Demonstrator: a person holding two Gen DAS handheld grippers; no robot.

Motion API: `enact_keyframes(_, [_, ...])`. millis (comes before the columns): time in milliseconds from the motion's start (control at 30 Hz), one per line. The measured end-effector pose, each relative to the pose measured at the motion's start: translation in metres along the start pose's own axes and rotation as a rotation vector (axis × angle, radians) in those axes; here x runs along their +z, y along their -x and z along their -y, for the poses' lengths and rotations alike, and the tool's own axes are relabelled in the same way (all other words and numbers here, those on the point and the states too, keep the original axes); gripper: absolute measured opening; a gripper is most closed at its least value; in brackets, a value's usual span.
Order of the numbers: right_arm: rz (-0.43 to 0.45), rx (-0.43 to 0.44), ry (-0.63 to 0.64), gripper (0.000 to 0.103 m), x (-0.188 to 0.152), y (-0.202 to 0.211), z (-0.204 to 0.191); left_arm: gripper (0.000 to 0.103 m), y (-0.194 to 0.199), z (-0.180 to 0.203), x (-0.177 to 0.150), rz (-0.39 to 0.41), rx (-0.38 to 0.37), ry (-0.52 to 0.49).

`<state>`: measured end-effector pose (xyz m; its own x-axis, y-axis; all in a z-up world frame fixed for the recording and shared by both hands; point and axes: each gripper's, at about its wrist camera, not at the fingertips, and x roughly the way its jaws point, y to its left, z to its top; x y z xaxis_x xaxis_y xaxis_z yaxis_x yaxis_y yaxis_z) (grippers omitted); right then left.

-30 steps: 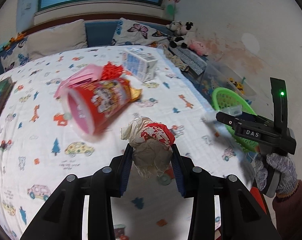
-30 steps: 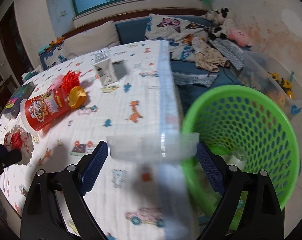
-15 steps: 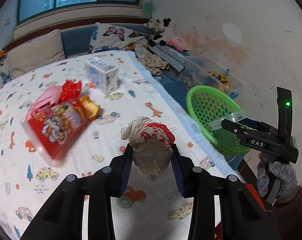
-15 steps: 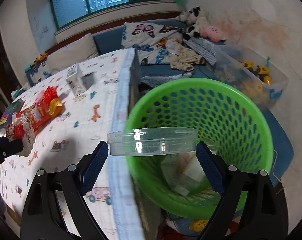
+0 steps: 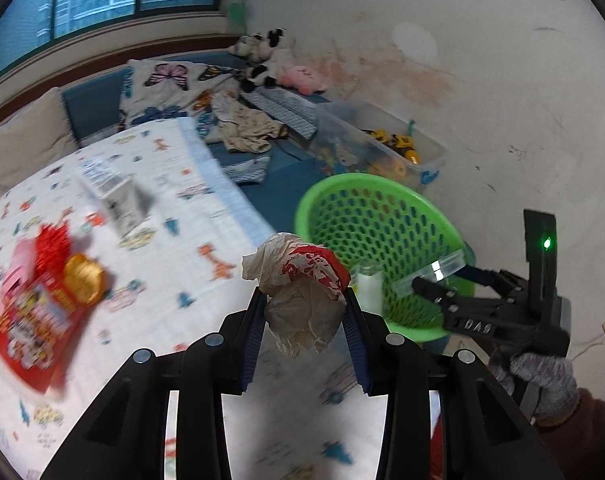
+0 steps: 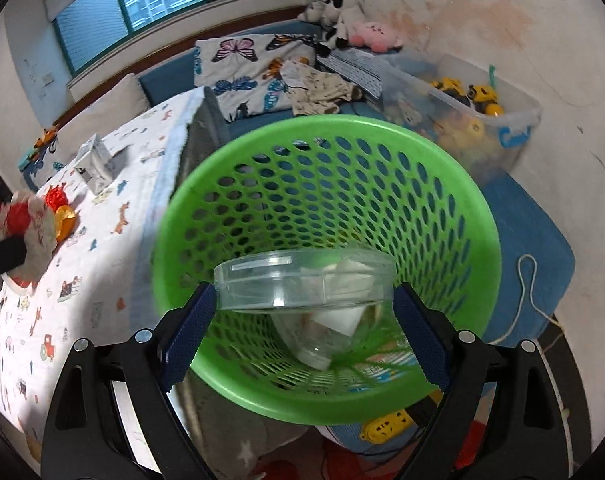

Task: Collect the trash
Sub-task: 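Drop the lid into the green basket with the right tool while the left tool drops the tissue in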

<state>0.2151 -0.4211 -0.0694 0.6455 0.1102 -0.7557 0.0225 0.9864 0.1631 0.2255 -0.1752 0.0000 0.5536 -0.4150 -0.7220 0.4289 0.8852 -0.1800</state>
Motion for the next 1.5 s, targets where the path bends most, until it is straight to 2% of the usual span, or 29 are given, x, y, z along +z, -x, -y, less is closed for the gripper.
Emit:
enact_keyframes(433, [0.019, -0.018, -0.05, 0.092, -0.01, 0.013, 0.025, 0.038, -0.05, 0.054, 0.033, -0.026, -0.073, -0.115])
enact_keyframes(633, [0.03, -0.036, -0.063, 0.092, -0.018, 0.021, 0.033, 0.04, -0.076, 0.061, 0.038, -0.073, -0.091, -0.112])
enact_keyframes(800, [0.03, -0.036, -0.09, 0.092, -0.024, 0.024, 0.04, 0.05, -0.089, 0.064, 0.038, -0.096, -0.112, -0.099])
enact_keyframes(833, [0.03, -0.036, -0.093, 0.092, -0.025, 0.025, 0.041, 0.057, -0.089, 0.065, 0.038, -0.096, -0.118, -0.099])
enact_keyframes(867, [0.031, -0.036, -0.095, 0.092, -0.025, 0.025, 0.041, 0.063, -0.089, 0.065, 0.037, -0.093, -0.119, -0.1])
enact_keyframes(1067, [0.04, -0.019, -0.089, 0.092, -0.025, 0.031, 0.033, 0.063, -0.075, 0.058, 0.031, -0.072, -0.104, -0.093])
enact_keyframes(1233, [0.053, 0.013, -0.055, 0.092, -0.021, 0.036, 0.015, 0.063, -0.047, 0.033, 0.019, -0.035, -0.071, -0.057])
enact_keyframes(1500, [0.057, 0.077, 0.004, 0.092, -0.011, 0.036, -0.026, 0.063, 0.002, -0.029, -0.004, 0.018, 0.054, 0.015])
